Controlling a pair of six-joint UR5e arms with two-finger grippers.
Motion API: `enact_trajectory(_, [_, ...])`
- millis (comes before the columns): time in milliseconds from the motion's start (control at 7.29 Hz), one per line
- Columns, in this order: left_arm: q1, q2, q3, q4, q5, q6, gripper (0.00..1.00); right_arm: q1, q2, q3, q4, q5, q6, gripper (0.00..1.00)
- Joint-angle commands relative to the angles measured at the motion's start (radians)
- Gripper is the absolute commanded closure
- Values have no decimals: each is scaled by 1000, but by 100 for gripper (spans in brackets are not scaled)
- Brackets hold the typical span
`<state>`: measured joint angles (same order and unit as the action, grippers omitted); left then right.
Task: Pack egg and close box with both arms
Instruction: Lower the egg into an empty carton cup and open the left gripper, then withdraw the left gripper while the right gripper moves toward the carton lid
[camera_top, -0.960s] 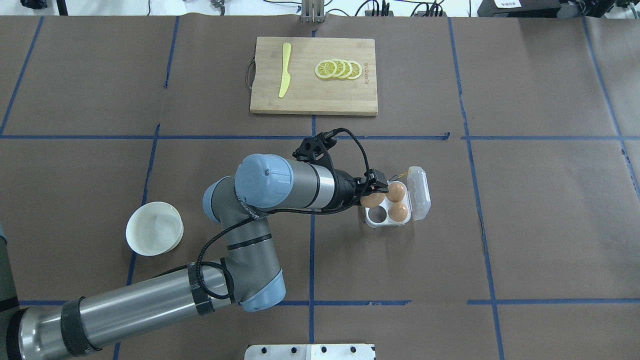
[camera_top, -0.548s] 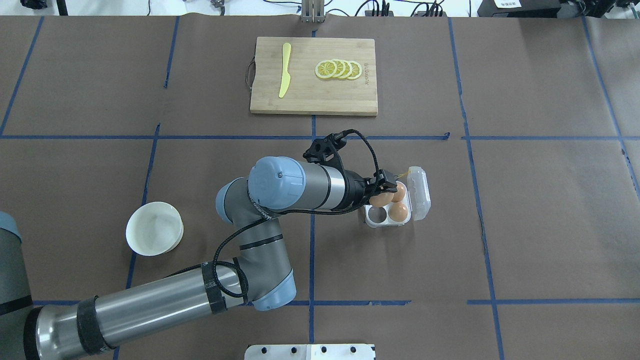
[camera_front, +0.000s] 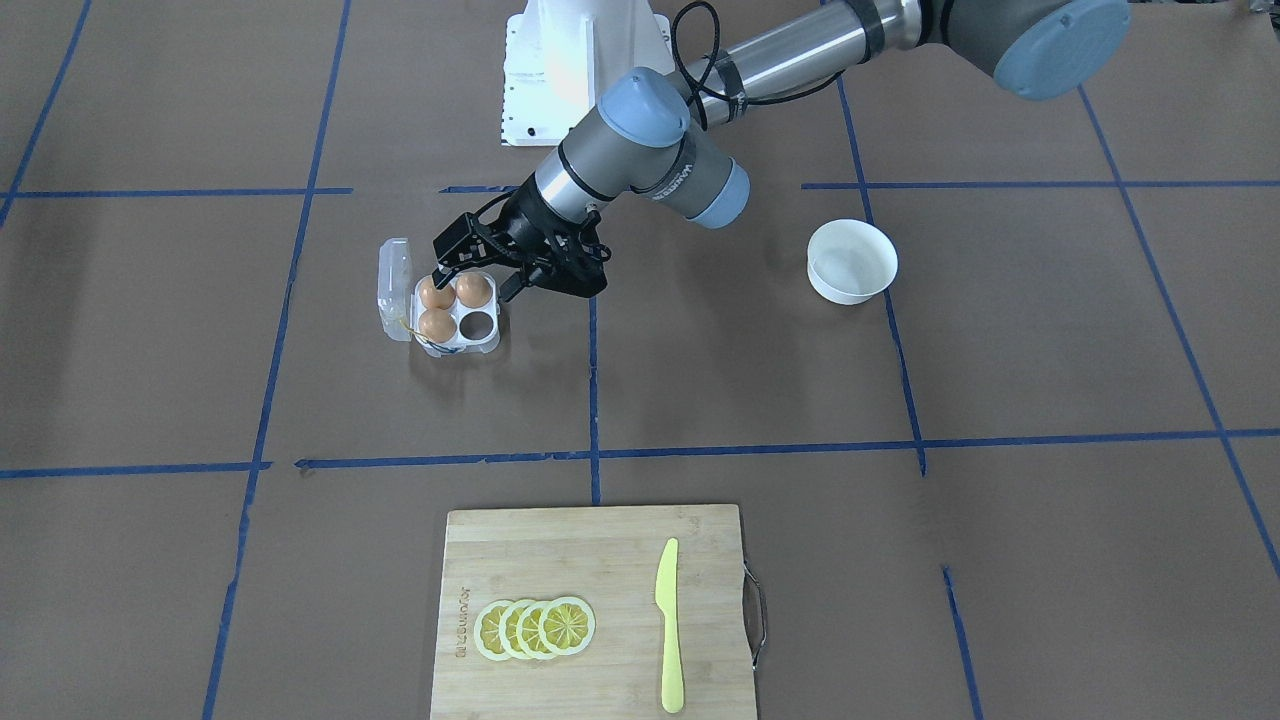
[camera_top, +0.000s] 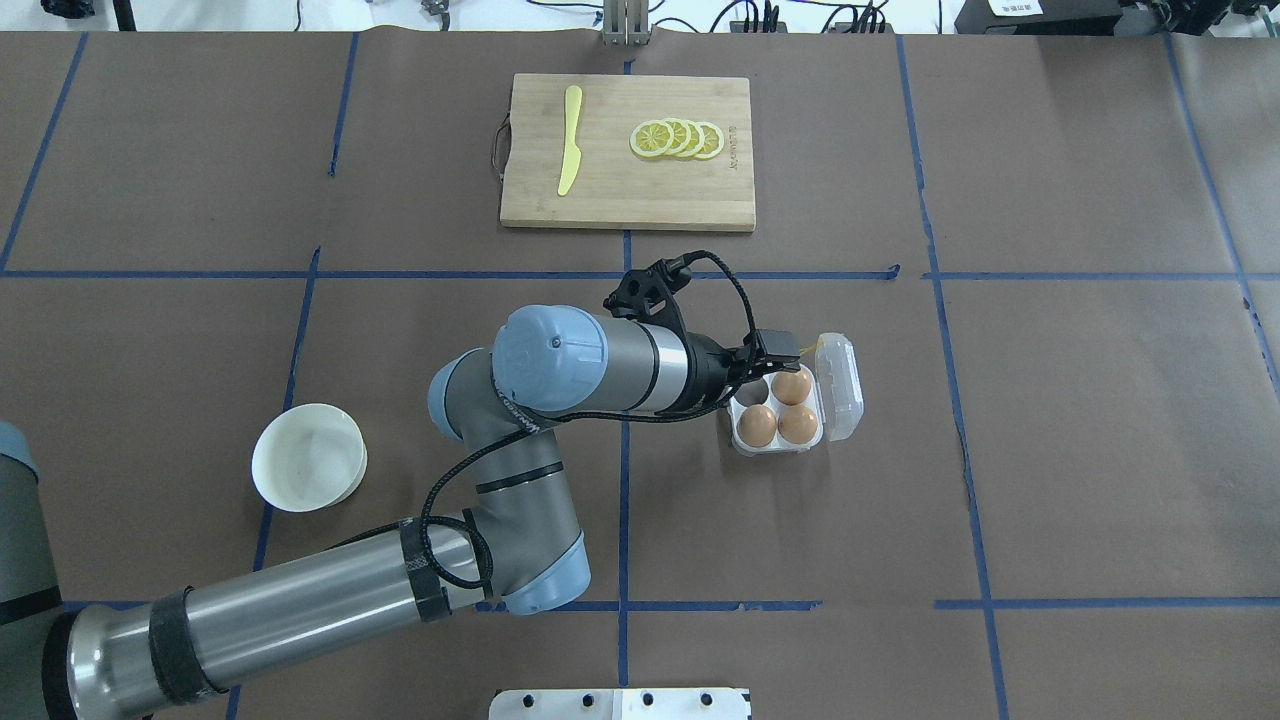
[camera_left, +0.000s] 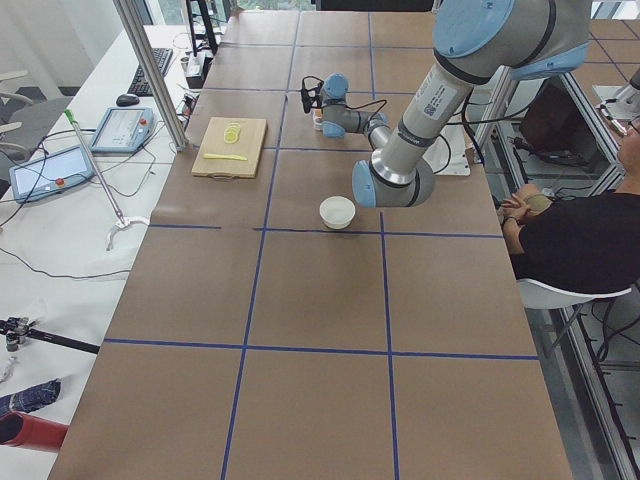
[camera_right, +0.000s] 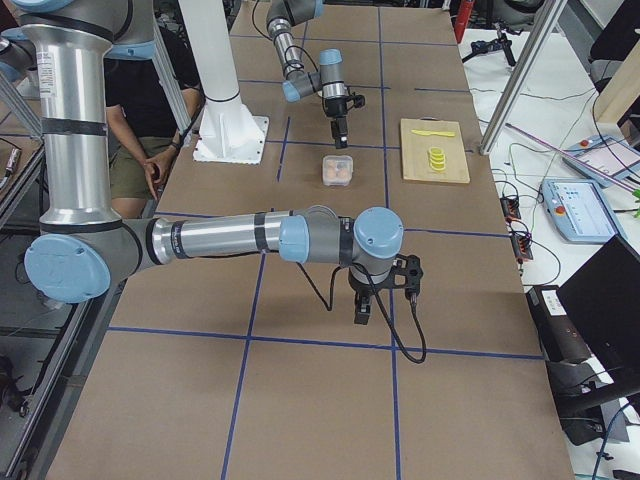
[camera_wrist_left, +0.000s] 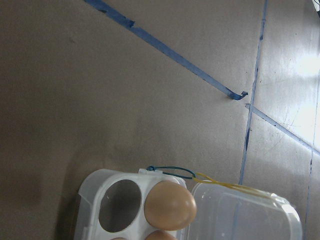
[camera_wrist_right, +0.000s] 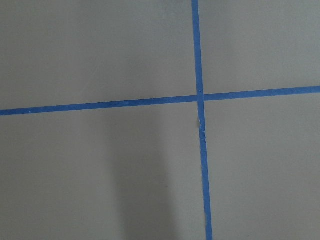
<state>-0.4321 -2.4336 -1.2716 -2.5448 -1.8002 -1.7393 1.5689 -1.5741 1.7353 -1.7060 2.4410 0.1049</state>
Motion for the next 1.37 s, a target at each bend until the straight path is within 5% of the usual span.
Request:
enact_trajectory(0, [-71,88,-136,122,-135,10,0,-100,8,106,8,6,187,0])
enact_trajectory(274, [-121,221,-361,341,-174,18,0,-293,5,130,284,-8,565,4])
enact_trajectory(548, [-189,260,-562,684,-174,151,0,-488,-10,127,547,-81,853,47])
enact_trajectory(823, [-351,332,-679,817,-177,325,0,-652,-1,125,699,-135,1014,92])
enact_trajectory(960, [-388,422,-734,827,-179,418,0,-711,6,125,735,-158,1035,100])
enact_trajectory(1234, [-480,520,-744,825,-183,577,0,-785,72,119,737,-180,1038,100])
